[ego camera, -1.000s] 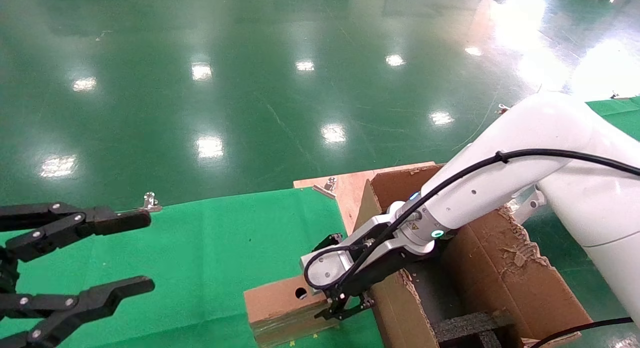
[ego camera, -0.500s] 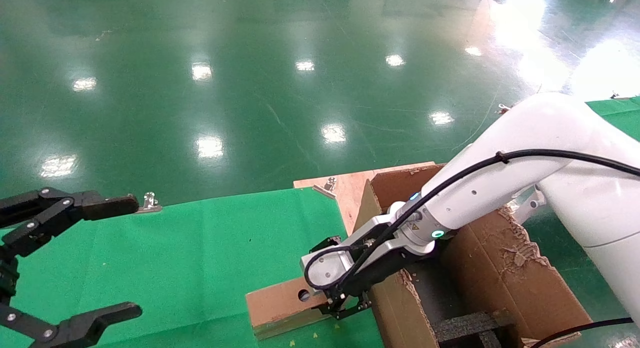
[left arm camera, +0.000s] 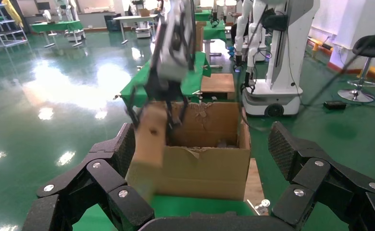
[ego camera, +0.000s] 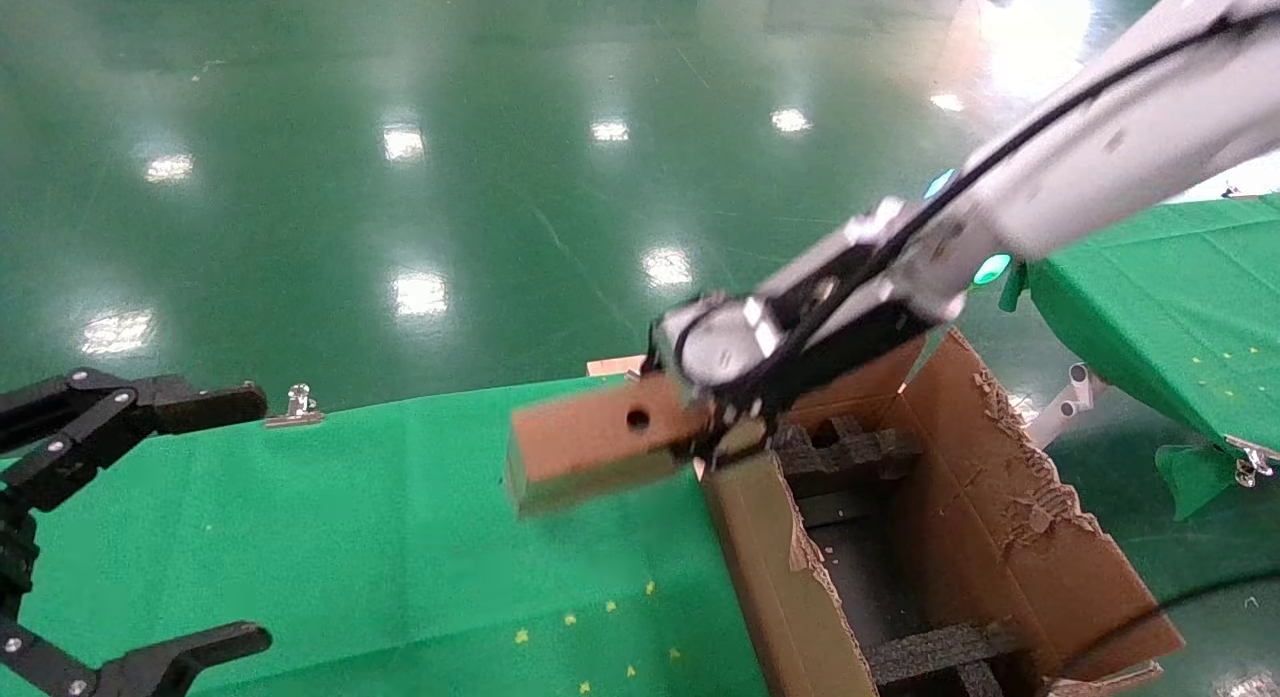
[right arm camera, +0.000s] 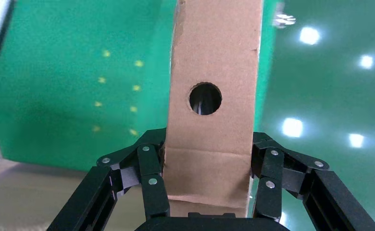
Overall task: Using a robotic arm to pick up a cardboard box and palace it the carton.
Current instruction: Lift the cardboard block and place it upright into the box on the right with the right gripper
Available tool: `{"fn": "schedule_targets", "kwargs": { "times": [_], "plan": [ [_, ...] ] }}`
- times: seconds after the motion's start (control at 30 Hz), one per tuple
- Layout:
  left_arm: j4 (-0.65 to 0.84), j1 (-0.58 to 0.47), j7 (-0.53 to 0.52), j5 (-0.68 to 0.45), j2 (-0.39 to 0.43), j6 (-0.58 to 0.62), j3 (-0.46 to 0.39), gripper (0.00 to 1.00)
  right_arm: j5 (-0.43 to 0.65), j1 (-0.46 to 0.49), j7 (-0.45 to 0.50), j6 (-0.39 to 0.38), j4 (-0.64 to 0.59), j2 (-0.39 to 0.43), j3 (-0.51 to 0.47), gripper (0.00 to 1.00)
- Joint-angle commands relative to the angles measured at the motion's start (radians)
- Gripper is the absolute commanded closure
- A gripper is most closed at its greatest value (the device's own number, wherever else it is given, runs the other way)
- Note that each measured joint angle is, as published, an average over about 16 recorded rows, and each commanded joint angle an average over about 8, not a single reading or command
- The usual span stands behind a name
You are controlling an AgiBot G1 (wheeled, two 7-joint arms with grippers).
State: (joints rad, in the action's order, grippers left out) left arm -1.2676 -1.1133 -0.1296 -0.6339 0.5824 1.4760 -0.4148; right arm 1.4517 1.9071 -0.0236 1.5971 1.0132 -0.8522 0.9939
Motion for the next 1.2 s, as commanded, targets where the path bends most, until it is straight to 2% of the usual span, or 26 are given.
{"fn": "schedule_targets", "kwargs": {
  "times": [0.03, 0.23, 0.6, 1.03, 1.2],
  "plan": [
    [0.0, 0.0, 0.0, 0.0, 0.0, 0.0, 0.0, 0.0, -0.04, 0.064, -0.02, 0.001, -0.033, 0.012, 0.033, 1.0],
    [0.0, 0.0, 0.0, 0.0, 0.0, 0.0, 0.0, 0.0, -0.127, 0.194, -0.046, 0.0, -0.075, 0.047, 0.132, 1.0],
    [0.0, 0.0, 0.0, 0.0, 0.0, 0.0, 0.0, 0.0, -0.264, 0.324, -0.101, 0.002, -0.152, 0.104, 0.344, 1.0],
    [0.0, 0.0, 0.0, 0.0, 0.0, 0.0, -0.001, 0.0, -0.236, 0.531, -0.189, 0.003, -0.254, 0.312, 0.598, 1.0],
    [0.0, 0.0, 0.0, 0.0, 0.0, 0.0, -0.001, 0.0, -0.222, 0.586, -0.203, 0.004, -0.28, 0.368, 0.705, 1.0]
  ]
}}
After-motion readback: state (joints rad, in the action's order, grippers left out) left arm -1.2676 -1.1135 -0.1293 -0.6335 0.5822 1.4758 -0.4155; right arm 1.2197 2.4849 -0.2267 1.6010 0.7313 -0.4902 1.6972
